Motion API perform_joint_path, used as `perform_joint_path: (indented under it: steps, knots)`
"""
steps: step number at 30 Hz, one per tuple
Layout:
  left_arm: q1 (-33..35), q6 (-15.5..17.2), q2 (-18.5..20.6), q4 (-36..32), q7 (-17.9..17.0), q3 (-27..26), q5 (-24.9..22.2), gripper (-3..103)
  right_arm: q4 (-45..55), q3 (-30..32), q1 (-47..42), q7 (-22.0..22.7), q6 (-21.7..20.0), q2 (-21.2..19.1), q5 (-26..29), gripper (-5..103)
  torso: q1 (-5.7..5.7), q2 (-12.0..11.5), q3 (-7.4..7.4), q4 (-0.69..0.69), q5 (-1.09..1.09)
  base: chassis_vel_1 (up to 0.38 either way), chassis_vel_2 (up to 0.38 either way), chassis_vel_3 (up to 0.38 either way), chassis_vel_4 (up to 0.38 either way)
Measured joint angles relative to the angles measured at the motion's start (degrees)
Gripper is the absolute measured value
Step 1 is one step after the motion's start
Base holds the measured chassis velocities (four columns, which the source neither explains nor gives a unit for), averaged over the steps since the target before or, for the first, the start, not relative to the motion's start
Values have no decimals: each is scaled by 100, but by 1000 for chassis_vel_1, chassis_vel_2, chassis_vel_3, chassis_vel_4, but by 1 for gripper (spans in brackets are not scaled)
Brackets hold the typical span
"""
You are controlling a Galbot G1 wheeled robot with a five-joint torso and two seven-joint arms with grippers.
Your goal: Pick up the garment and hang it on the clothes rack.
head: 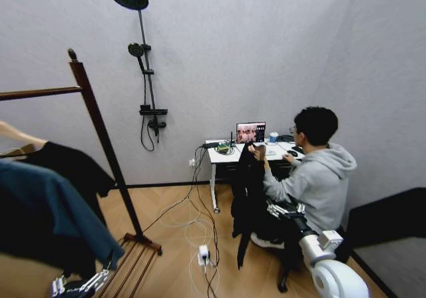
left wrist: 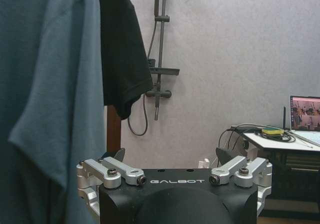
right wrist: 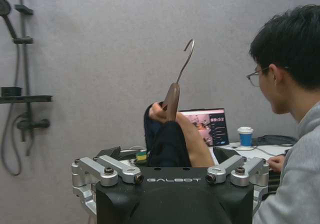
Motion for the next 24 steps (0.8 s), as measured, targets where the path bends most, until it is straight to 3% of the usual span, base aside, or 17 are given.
perform_joint_path:
  steps: [1,4,7,9,13,21,24]
  knots:
    - [0,0,2,0,0,0,0,100,-152,-16,261,92,-148,-83,36,100,-3,1,-2,-9,-6,-141,96,21,-88]
    - [0,0,1,0,1,0,0,100,-456,-49,693,109,-251,-329,205,100,-5,1,-1,-2,7,-47,49,14,-40]
    - [1,0,1,0,0,0,0,100,-716,-47,999,39,-336,-676,358,100,-13,4,-4,-1,-3,51,-19,-14,62]
    - [2,0,0,0,-1,0,0,100,-870,-31,1136,-20,-343,-853,414,100,-17,7,-5,-1,1,72,-70,-44,70]
    - [2,0,0,0,-1,0,0,100,-1454,-22,1608,-460,-231,-1456,651,100,-17,7,-5,-6,-1,46,-54,-53,40]
    - [1,0,0,0,0,0,0,100,-1919,-360,2089,-1067,-114,-1744,972,100,-7,3,-2,-2,1,0,0,0,0]
    - [1,0,0,0,0,0,0,100,-2055,-468,2271,-1077,-137,-1745,985,100,-8,3,-2,-2,0,0,0,0,0]
